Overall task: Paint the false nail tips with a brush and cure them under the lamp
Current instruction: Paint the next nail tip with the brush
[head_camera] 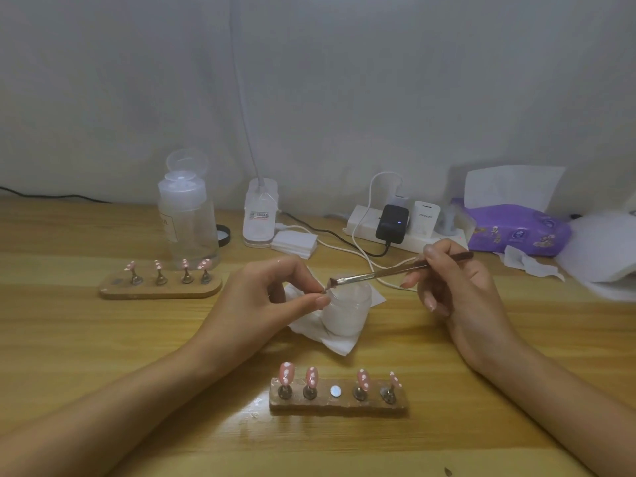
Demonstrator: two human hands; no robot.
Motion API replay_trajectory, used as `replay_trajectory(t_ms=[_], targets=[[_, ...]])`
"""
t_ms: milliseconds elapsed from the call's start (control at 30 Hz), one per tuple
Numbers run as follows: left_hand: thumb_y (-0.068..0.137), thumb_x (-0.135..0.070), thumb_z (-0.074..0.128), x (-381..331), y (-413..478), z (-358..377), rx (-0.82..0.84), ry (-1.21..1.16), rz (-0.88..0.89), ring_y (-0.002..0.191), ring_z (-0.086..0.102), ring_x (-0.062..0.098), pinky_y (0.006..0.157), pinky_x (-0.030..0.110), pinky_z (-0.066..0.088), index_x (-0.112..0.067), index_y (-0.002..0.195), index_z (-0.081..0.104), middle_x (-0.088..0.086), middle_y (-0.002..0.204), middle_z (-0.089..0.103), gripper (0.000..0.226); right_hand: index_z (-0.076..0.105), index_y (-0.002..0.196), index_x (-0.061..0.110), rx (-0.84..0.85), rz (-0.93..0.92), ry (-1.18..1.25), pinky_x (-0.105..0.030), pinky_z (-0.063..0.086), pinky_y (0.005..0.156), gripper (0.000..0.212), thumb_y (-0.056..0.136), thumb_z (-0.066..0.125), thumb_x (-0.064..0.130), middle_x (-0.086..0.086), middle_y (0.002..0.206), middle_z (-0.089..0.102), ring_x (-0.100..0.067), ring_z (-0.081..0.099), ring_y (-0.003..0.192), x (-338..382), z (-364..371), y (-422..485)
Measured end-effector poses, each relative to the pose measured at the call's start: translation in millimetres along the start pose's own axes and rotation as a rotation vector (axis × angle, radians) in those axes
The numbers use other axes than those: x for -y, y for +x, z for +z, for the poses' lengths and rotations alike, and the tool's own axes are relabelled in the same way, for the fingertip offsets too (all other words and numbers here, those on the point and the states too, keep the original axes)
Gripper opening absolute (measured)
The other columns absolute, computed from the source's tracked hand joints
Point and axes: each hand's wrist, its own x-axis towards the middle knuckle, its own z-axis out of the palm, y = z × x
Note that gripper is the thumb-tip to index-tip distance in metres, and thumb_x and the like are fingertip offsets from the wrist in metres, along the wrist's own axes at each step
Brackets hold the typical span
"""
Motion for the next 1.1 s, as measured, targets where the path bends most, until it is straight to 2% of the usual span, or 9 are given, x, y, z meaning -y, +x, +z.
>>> replay_trajectory(t_ms=[133, 267, 400, 633, 800, 900, 1033, 1100], targets=[[0.074, -0.044, 0.071, -0.5, -0.2, -0.1, -0.002, -0.004, -0.007, 0.05, 0.044, 0.001, 0.049, 0.009, 0.036, -0.028, 0.079, 0.072, -0.024, 0.071, 0.066, 0.017, 0.058, 0.075, 0.018, -0.04, 0.021, 0.008, -0.014, 0.031, 0.037, 0.017, 0.087, 0.058, 0.031, -0.008, 0.066, 0.07, -0.008, 0.043, 0.039, 0.2, -0.4, 1.0], [0.075, -0.043, 0.071, -0.5, -0.2, 0.0, 0.001, -0.014, -0.014, 0.05, 0.044, 0.002, 0.049, 0.01, 0.036, -0.026, 0.08, 0.072, -0.022, 0.073, 0.066, 0.018, 0.06, 0.072, 0.023, -0.008, 0.006, -0.007, -0.015, 0.03, 0.038, 0.017, 0.083, 0.059, 0.035, -0.007, 0.068, 0.071, -0.008, 0.046, 0.043, 0.9, 0.8, -0.8], [0.074, -0.046, 0.07, 0.2, 0.2, 0.2, -0.004, -0.005, -0.022, 0.05, 0.045, 0.003, 0.049, 0.011, 0.036, -0.028, 0.08, 0.072, -0.021, 0.075, 0.068, 0.019, 0.058, 0.077, 0.017, -0.036, 0.016, -0.011, -0.014, 0.031, 0.037, 0.018, 0.083, 0.059, 0.033, -0.007, 0.066, 0.07, -0.008, 0.045, 0.041, 0.8, 0.2, 0.0], [0.074, -0.047, 0.07, 1.0, -0.3, 0.4, 0.001, -0.011, -0.027, 0.05, 0.046, 0.002, 0.049, 0.011, 0.038, -0.029, 0.081, 0.071, -0.02, 0.077, 0.069, 0.019, 0.058, 0.076, 0.017, -0.029, 0.012, -0.014, -0.014, 0.03, 0.037, 0.018, 0.083, 0.059, 0.033, -0.008, 0.066, 0.07, -0.008, 0.044, 0.041, -0.2, 0.2, -0.4], [0.073, -0.05, 0.069, 1.3, 0.4, 0.7, -0.001, -0.009, -0.023, 0.051, 0.046, 0.002, 0.049, 0.011, 0.038, -0.029, 0.081, 0.071, -0.02, 0.078, 0.069, 0.023, 0.06, 0.072, 0.024, 0.006, 0.0, -0.003, -0.016, 0.03, 0.038, 0.017, 0.084, 0.058, 0.036, -0.008, 0.067, 0.07, -0.009, 0.044, 0.041, 0.9, 1.6, -1.1], [0.074, -0.046, 0.07, 0.8, 0.2, 1.0, -0.007, -0.004, -0.008, 0.051, 0.045, 0.002, 0.05, 0.01, 0.037, -0.028, 0.079, 0.071, -0.021, 0.075, 0.068, 0.019, 0.059, 0.074, 0.019, -0.02, 0.015, -0.005, -0.016, 0.031, 0.041, 0.018, 0.089, 0.057, 0.028, -0.01, 0.066, 0.069, -0.009, 0.038, 0.039, -0.5, 0.1, -0.1], [0.075, -0.043, 0.071, -0.8, 0.3, 0.9, -0.005, -0.003, -0.004, 0.051, 0.046, 0.003, 0.049, 0.01, 0.037, -0.028, 0.079, 0.071, -0.023, 0.072, 0.067, 0.016, 0.058, 0.076, 0.018, -0.003, -0.008, 0.018, -0.017, 0.033, 0.042, 0.018, 0.085, 0.058, 0.033, -0.009, 0.067, 0.069, -0.009, 0.038, 0.04, 1.0, 0.6, -1.3], [0.074, -0.045, 0.07, -1.0, 0.6, 0.9, -0.002, 0.003, -0.007, 0.051, 0.046, 0.003, 0.049, 0.01, 0.037, -0.027, 0.08, 0.071, -0.023, 0.072, 0.066, 0.019, 0.058, 0.078, 0.016, -0.006, 0.01, -0.018, -0.017, 0.033, 0.042, 0.018, 0.09, 0.056, 0.03, -0.009, 0.068, 0.07, -0.009, 0.039, 0.04, 0.0, 0.1, -1.0]])
